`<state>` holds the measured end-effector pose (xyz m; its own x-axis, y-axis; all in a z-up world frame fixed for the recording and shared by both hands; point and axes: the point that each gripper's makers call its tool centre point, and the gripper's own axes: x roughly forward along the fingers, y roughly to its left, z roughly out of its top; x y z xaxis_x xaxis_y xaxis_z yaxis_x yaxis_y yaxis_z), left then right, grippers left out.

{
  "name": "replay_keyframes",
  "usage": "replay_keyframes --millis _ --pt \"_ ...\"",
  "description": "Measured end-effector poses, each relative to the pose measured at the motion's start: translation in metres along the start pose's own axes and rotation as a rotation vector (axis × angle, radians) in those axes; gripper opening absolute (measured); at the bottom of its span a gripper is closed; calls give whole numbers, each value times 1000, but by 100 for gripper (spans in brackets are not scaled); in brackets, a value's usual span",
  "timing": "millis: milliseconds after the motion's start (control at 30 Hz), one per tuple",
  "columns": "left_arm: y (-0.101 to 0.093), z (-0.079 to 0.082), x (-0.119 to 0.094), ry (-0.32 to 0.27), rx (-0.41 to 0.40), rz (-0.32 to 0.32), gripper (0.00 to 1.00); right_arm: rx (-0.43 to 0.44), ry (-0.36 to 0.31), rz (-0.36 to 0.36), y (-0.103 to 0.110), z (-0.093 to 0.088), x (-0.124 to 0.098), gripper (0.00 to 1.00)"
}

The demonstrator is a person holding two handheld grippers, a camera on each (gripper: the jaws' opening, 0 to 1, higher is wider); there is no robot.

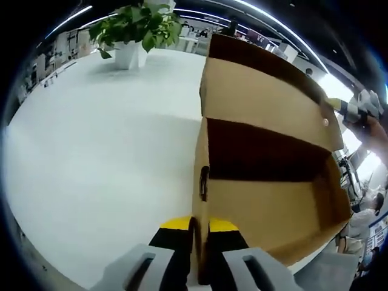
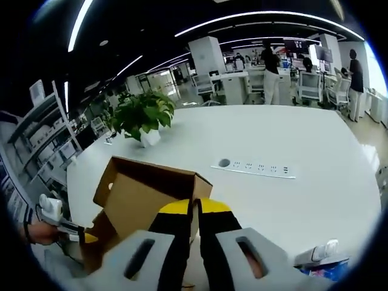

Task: Operate the shoe box by opening the lid, removing the specified soft item, and placing it in the target area until the item is outside and the box remains undamaged.

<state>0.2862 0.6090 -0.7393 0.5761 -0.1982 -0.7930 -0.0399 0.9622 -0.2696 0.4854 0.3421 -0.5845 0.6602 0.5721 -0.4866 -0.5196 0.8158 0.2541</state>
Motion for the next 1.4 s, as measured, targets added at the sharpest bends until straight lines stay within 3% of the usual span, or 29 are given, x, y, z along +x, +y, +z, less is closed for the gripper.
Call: replay_keyframes --millis 267,700,1400 --pt "-2 4 3 -21 -7 43 6 -35 -22 2 7 5 -12 1" --pt "-4 9 7 -39 -45 61 6 -87 -41 10 19 7 -32 0" --pt "-6 22 16 -59 -86 59 9 -156 -18 8 32 -19 -62 0"
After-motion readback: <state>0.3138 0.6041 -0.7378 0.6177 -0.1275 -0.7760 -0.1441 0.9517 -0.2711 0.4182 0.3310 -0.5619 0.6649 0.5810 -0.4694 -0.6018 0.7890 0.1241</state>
